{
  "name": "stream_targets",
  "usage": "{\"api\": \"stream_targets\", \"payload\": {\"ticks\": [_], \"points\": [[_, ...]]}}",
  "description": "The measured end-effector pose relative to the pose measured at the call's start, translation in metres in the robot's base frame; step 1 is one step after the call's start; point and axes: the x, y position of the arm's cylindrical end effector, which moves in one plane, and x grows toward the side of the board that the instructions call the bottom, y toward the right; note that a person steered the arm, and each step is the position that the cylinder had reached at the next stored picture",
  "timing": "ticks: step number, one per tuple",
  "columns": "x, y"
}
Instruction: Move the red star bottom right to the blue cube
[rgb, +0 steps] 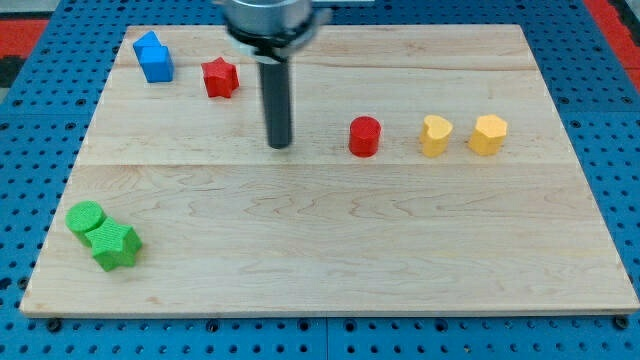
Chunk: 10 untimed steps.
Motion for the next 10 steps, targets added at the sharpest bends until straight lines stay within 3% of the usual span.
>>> {"api": "stream_targets", "payload": {"ticks": [1, 2, 3, 4, 5, 7, 8, 10], "points": [[-0.036, 0.014], [-0.105, 0.041], [-0.14, -0.028], [-0.14, -0.11], [-0.108, -0.102], [-0.099, 0.021], [-0.077, 0.047], [-0.047, 0.027]]}}
